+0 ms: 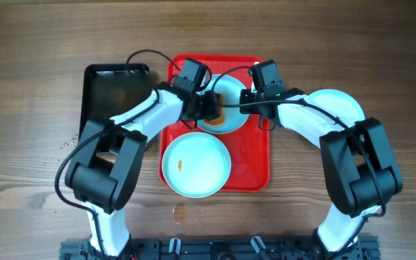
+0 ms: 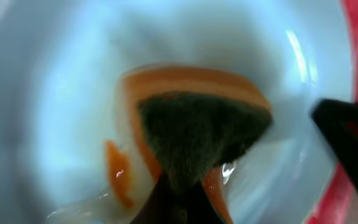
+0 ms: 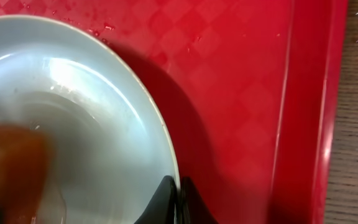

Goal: Clean dirty plates on tray and stack at the side
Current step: 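Lift sponge with left gripper and scrub the held top plate, then return the sponge to the black tray with the left gripper, then lift the top plate with the right gripper and carry it right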

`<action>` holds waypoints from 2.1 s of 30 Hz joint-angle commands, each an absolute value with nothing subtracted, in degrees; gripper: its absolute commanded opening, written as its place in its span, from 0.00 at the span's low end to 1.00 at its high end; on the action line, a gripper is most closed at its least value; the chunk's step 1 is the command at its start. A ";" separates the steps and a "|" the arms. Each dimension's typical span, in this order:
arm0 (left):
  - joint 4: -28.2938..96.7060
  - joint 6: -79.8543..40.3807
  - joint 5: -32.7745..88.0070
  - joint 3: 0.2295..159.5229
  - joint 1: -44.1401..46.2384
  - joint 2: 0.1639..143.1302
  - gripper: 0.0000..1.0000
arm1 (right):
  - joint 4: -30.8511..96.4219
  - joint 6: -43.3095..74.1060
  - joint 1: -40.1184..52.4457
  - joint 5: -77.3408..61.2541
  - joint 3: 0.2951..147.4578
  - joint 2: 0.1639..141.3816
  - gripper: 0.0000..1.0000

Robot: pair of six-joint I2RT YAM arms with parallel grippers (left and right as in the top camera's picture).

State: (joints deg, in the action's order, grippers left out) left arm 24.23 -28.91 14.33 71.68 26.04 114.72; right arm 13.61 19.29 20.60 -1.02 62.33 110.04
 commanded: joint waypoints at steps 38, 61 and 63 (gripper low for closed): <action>61.08 -13.72 3.95 86.72 -1.93 105.73 0.04 | 19.55 7.11 20.82 4.19 62.00 98.56 0.04; 48.99 -10.70 6.39 73.06 -7.31 105.75 1.00 | 17.89 -14.11 43.97 62.74 61.98 85.01 0.04; 48.99 -10.70 6.39 73.06 -7.31 105.75 1.00 | 17.30 -16.10 45.52 64.27 61.98 85.01 0.04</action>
